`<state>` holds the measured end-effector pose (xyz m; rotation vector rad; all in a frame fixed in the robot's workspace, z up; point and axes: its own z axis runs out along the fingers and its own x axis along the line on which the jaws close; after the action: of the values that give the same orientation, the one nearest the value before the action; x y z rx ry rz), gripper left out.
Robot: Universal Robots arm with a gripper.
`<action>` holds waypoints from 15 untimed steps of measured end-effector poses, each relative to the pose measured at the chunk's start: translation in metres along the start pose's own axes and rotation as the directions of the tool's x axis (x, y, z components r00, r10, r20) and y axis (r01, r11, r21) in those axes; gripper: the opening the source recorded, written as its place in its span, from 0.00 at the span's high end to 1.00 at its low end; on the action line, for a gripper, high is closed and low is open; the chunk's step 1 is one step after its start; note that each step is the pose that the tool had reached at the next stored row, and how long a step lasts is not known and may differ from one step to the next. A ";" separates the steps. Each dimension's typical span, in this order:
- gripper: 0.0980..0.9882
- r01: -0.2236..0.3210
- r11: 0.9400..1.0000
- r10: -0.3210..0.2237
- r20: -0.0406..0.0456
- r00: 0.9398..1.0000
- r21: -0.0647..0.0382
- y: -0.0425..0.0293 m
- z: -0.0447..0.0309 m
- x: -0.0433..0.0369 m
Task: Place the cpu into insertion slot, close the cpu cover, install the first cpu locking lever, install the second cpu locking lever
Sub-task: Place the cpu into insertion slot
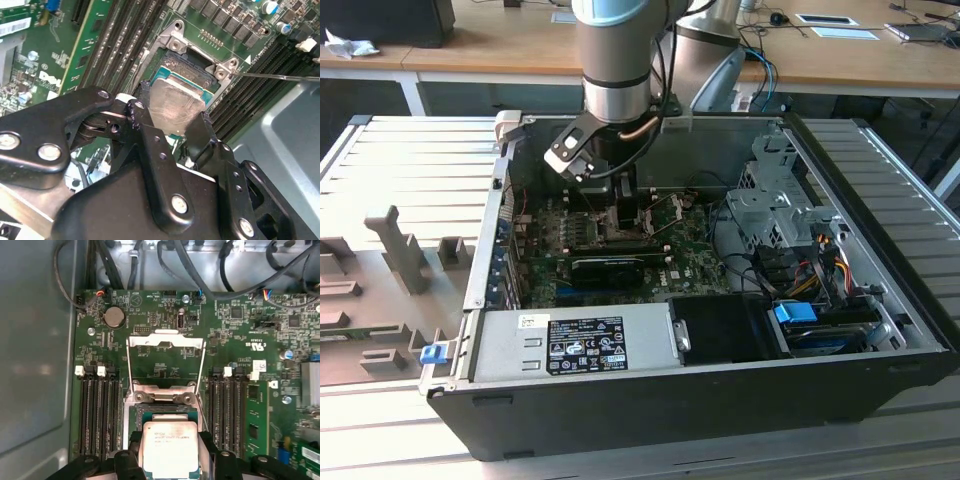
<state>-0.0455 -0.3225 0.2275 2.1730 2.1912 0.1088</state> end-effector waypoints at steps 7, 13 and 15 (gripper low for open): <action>0.52 -0.030 1.000 0.030 0.003 1.000 0.001 -0.0023 0.0157 0.0040; 0.50 -0.030 1.000 0.030 0.004 1.000 0.002 -0.0030 0.0241 0.0041; 0.43 -0.030 1.000 0.030 0.004 1.000 0.002 -0.0030 0.0244 0.0043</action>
<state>-0.0464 -0.3179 0.2030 2.2057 2.1583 0.1034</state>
